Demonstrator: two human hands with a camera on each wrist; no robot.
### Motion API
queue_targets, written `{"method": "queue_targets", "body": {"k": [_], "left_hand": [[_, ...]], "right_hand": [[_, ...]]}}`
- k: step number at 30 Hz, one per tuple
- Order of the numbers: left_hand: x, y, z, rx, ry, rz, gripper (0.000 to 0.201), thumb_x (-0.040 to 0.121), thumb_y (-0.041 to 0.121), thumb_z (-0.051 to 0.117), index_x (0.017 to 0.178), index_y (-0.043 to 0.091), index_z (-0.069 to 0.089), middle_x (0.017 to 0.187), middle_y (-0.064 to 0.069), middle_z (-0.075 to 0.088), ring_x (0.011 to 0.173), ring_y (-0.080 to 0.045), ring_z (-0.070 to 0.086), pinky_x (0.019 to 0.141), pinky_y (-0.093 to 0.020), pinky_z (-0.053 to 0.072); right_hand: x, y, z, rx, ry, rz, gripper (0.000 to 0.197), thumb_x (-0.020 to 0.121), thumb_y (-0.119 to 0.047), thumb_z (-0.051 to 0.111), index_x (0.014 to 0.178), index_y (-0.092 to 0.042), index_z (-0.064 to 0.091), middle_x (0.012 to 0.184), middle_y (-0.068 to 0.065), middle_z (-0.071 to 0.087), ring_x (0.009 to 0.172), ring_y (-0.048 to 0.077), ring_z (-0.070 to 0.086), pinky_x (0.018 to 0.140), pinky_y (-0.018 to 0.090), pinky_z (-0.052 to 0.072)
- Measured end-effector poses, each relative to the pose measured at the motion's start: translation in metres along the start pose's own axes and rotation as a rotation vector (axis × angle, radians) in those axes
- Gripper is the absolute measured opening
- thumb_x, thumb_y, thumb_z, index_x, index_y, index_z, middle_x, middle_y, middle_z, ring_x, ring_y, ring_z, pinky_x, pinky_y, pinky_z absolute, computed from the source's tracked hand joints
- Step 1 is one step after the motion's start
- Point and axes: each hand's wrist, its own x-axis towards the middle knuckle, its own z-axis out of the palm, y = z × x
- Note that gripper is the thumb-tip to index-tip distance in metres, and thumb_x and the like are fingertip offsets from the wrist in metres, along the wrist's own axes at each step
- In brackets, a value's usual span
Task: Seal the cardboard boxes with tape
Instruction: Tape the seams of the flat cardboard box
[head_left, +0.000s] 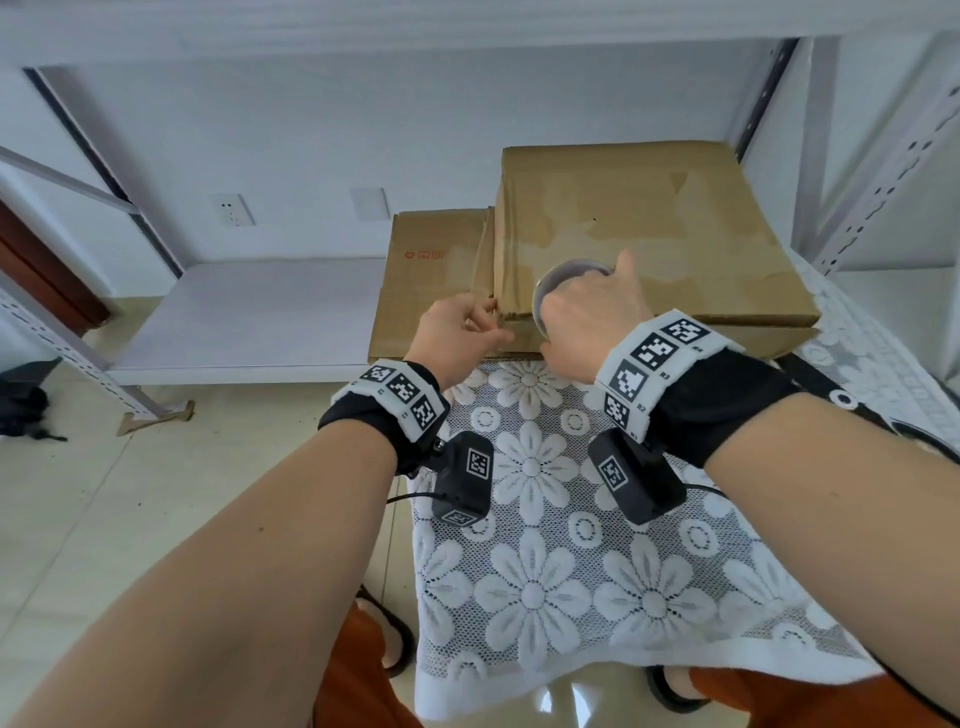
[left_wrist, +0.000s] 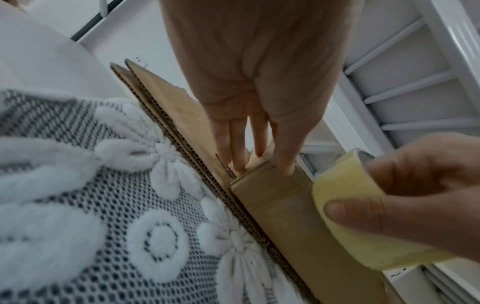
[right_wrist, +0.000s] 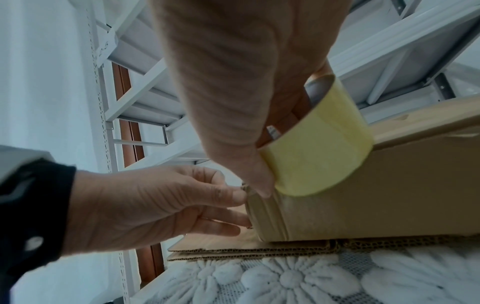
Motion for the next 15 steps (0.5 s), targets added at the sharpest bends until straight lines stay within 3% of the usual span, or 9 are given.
{"method": "queue_targets", "body": {"k": [2,4,8,12,15], "left_hand": [[0.0,-0.002,0.001,0.035,0.001,-0.006,0.028,0.08,0.018,0.078,0.072,0.015,0.052,0.107,0.001,0.065,0.1,-0.008,0.057,0.093,-0.035,0.051],[-0.001,-0.005,0.002,0.025,-0.011,-0.008,0.027,0.081,0.017,0.077,0.071,0.016,0.051,0.106,0.002,0.062,0.106,-0.012,0.06,0.096,-0.037,0.051],[-0.003,-0.005,0.0,-0.057,-0.064,-0.014,0.025,0.082,0.017,0.077,0.073,0.016,0.053,0.133,-0.004,0.059,0.132,-0.013,0.048,0.107,-0.041,0.044],[-0.003,-0.004,-0.003,-0.056,-0.105,-0.02,0.025,0.081,0.017,0.078,0.073,0.016,0.054,0.142,-0.002,0.054,0.133,-0.015,0.048,0.11,-0.044,0.04],[-0.005,-0.004,-0.003,-0.07,-0.112,-0.029,0.026,0.082,0.014,0.076,0.072,0.016,0.052,0.143,-0.002,0.053,0.132,-0.017,0.05,0.112,-0.045,0.039]], "right_hand": [[0.0,-0.006,0.006,-0.033,0.05,0.012,0.028,0.09,-0.033,0.051,0.073,-0.014,0.04,0.069,-0.004,0.056,0.075,0.021,0.048,0.09,0.046,0.027],[-0.002,-0.007,0.011,-0.043,0.101,0.004,0.023,0.09,-0.033,0.052,0.078,-0.017,0.041,0.075,-0.003,0.058,0.08,0.021,0.051,0.091,0.047,0.027],[-0.005,0.0,0.011,-0.034,0.028,-0.031,0.035,0.086,-0.045,0.052,0.064,-0.022,0.04,0.091,-0.003,0.057,0.089,0.019,0.049,0.089,0.045,0.027],[-0.007,0.008,0.007,-0.022,-0.082,-0.104,0.021,0.085,-0.043,0.055,0.08,-0.024,0.045,0.111,0.001,0.054,0.109,0.02,0.048,0.087,0.043,0.029],[-0.008,0.013,0.008,0.02,-0.052,-0.137,0.018,0.09,-0.036,0.049,0.084,-0.02,0.054,0.104,0.0,0.059,0.104,0.021,0.052,0.085,0.04,0.032]]}}
